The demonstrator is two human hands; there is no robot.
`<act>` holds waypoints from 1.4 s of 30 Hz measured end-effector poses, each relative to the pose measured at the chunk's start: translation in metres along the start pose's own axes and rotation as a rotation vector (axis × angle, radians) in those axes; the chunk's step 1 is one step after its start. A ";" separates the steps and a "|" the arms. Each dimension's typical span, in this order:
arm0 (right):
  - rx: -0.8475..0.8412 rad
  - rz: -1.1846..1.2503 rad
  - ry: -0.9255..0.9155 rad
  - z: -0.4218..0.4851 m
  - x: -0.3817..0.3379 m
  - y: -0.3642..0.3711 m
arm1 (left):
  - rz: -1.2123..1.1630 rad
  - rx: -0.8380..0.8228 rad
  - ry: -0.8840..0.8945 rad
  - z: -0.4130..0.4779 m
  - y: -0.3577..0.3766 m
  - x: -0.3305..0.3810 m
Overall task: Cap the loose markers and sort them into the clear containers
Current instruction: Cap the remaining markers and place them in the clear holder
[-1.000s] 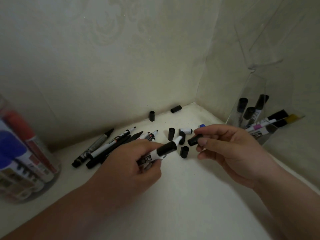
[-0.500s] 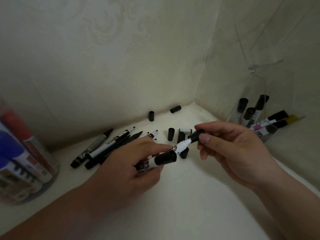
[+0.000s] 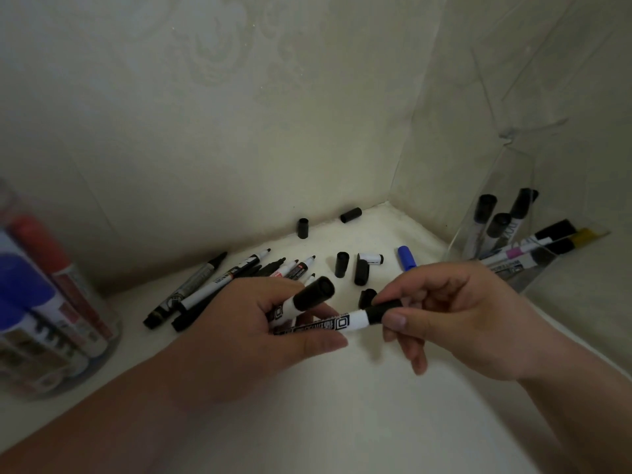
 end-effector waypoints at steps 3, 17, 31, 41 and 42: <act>-0.048 -0.132 -0.056 -0.005 -0.003 0.001 | -0.079 -0.081 -0.071 0.001 -0.001 0.001; -0.045 -0.237 0.172 0.000 0.001 0.013 | -0.010 -0.108 -0.129 -0.003 0.003 0.005; 0.153 0.422 0.098 0.010 0.010 0.035 | -0.692 -0.247 -0.297 -0.005 0.031 0.009; 0.198 0.394 0.014 0.011 0.018 0.031 | -0.868 -0.070 -0.340 -0.002 0.036 0.010; 0.198 0.389 0.013 0.010 0.018 0.031 | -0.875 -0.067 -0.344 -0.002 0.036 0.010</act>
Point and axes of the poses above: each hand's wrist, its own z-axis towards the middle knuckle, its own y-axis out of the palm, x = y × z, the point moved 2 cm from there along z, towards the middle knuckle, and after that the axes turned 6 degrees about -y, right-handed, at the moved point
